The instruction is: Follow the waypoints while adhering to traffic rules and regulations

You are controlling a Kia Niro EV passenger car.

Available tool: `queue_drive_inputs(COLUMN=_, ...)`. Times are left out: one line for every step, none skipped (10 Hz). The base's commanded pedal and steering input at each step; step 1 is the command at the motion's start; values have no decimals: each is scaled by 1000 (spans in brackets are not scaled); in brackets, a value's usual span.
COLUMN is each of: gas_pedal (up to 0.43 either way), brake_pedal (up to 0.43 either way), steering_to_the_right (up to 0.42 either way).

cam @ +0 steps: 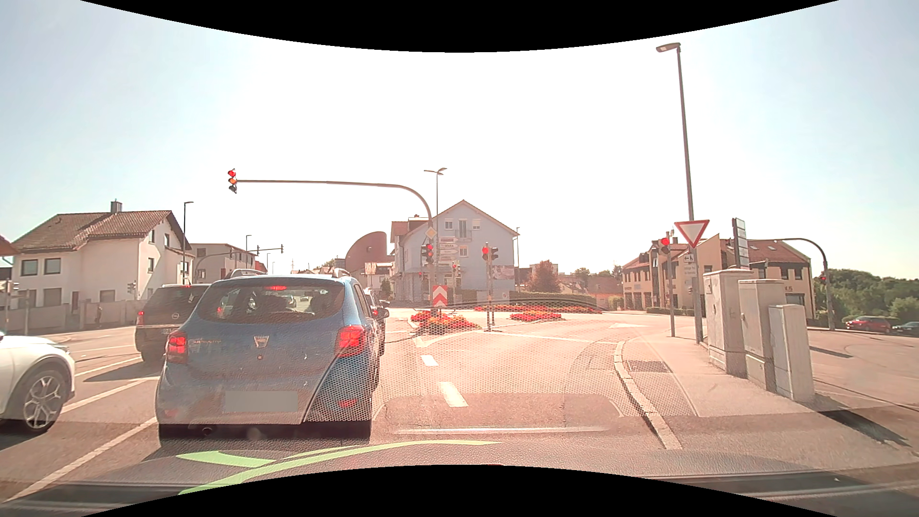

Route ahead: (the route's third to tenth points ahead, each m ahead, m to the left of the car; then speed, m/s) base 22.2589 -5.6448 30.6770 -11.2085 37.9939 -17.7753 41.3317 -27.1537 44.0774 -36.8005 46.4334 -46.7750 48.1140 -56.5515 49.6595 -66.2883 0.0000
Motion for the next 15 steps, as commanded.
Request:
queue_drive_inputs(gas_pedal=0, brake_pedal=372, steering_to_the_right=73)
queue_drive_inputs(gas_pedal=0, brake_pedal=372, steering_to_the_right=73)
queue_drive_inputs(gas_pedal=0, brake_pedal=372, steering_to_the_right=73)
queue_drive_inputs(gas_pedal=0, brake_pedal=372, steering_to_the_right=73)
queue_drive_inputs(gas_pedal=0, brake_pedal=372, steering_to_the_right=73)
queue_drive_inputs(gas_pedal=0, brake_pedal=372, steering_to_the_right=73)
queue_drive_inputs(gas_pedal=0, brake_pedal=372, steering_to_the_right=73)
queue_drive_inputs(gas_pedal=0, brake_pedal=372, steering_to_the_right=73)
queue_drive_inputs(gas_pedal=0, brake_pedal=372, steering_to_the_right=73)
queue_drive_inputs(gas_pedal=0, brake_pedal=372, steering_to_the_right=73)
queue_drive_inputs(gas_pedal=0, brake_pedal=372, steering_to_the_right=73)
queue_drive_inputs(gas_pedal=0, brake_pedal=372, steering_to_the_right=73)
queue_drive_inputs(gas_pedal=0, brake_pedal=372, steering_to_the_right=73)
queue_drive_inputs(gas_pedal=0, brake_pedal=372, steering_to_the_right=73)
queue_drive_inputs(gas_pedal=0, brake_pedal=372, steering_to_the_right=73)
